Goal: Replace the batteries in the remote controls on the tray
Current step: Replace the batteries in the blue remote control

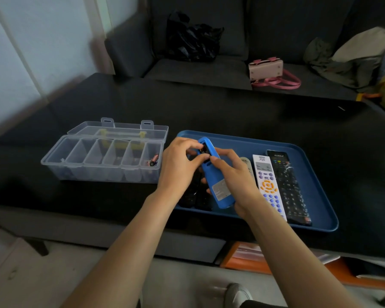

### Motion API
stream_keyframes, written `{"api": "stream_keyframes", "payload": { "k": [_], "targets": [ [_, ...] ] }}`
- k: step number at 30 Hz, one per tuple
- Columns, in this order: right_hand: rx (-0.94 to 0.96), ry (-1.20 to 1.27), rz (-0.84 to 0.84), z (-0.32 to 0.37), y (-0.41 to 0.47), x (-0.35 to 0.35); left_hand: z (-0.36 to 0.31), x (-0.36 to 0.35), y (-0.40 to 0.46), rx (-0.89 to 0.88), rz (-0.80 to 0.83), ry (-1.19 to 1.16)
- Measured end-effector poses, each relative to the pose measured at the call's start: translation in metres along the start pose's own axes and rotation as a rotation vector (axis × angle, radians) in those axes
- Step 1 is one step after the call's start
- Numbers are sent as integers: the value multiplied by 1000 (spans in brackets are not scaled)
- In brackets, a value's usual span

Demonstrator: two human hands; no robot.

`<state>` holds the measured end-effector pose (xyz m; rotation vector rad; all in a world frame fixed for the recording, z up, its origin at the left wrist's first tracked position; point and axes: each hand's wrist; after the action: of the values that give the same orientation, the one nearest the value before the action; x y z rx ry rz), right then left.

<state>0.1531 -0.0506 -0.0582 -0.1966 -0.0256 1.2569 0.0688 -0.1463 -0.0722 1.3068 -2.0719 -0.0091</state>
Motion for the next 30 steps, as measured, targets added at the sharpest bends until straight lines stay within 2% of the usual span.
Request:
{"api": "stream_keyframes", "payload": {
  "k": [4,10,20,26,30],
  "targets": [
    [-4,45,-12,1,1,-5,0,1,0,12,-17,-33],
    [-5,17,0,2,-1,-5,1,2,-4,10,33,75],
    [17,-44,39,1,-5,-2,5,5,-2,-7,12,23],
    [13,-135,70,-3,-6,-1,10,10,2,70,-15,2],
    [22,-151,59,-5,-5,-2,11,10,3,110,48,-45]
  ]
}}
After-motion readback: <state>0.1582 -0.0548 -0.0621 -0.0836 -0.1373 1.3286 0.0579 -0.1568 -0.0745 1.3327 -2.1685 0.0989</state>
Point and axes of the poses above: each hand's wrist, its own y-axis towards the middle knuckle, its own x-axis out of the back of the hand, z = x × y, and after that the axes turned 9 degrees about z, right-handed
